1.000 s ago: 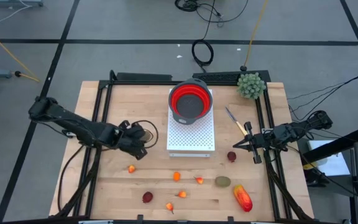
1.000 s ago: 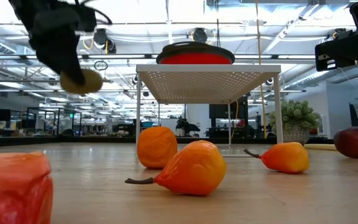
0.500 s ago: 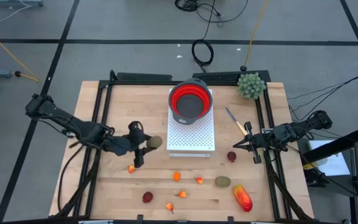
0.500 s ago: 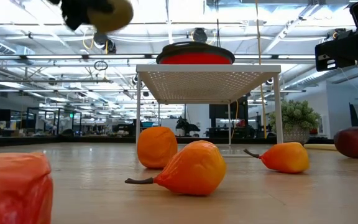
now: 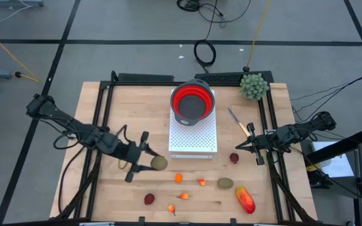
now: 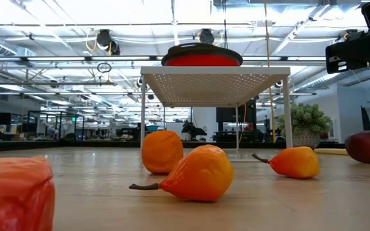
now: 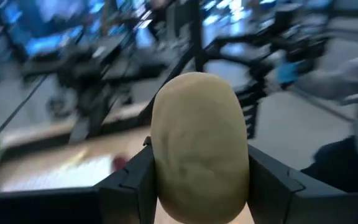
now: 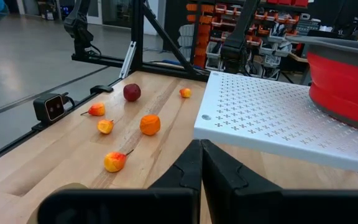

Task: Pick & Place Fruit
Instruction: Put the green kiwi into the red strainer bowl

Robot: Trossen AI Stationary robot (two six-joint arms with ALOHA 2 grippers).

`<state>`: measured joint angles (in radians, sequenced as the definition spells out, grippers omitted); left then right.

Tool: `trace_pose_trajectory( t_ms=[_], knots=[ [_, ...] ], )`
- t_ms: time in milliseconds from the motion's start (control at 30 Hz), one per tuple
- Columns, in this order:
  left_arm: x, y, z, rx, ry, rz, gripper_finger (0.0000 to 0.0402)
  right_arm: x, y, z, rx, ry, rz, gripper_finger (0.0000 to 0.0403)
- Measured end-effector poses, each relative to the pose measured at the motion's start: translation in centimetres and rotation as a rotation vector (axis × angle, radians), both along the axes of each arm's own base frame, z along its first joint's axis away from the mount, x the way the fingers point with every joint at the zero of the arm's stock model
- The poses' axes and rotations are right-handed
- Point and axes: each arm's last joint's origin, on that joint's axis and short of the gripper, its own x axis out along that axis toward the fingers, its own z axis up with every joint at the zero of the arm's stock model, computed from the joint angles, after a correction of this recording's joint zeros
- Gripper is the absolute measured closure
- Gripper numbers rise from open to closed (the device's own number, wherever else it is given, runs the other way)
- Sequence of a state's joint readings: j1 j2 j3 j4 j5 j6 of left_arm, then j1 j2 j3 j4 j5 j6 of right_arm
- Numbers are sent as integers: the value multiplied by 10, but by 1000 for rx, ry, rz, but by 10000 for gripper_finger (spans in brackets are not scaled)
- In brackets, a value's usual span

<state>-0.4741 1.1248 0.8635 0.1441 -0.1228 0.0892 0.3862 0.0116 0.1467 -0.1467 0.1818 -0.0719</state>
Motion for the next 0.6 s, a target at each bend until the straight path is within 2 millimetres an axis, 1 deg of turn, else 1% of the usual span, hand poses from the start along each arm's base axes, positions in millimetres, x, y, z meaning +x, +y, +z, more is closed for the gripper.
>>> trace_pose_trajectory(
  t_ms=[67,133,267,333,433,600],
  knots=[
    [-1,-2,4,23,-55,-70,227,0,0,0,0,0,0,403],
    [-1,-4,5,39,-76,-99,227,0,0,0,0,0,0,403],
    [-1,-4,5,13,-64,-95,214,0,0,0,0,0,0,403],
    [-1,-3,5,-10,-54,-67,211,0,0,0,0,0,0,403],
    [0,0,5,-76,-32,48,217,0,0,0,0,0,0,403],
    [4,14,6,-297,-20,419,227,0,0,0,0,0,0,403]
  ],
)
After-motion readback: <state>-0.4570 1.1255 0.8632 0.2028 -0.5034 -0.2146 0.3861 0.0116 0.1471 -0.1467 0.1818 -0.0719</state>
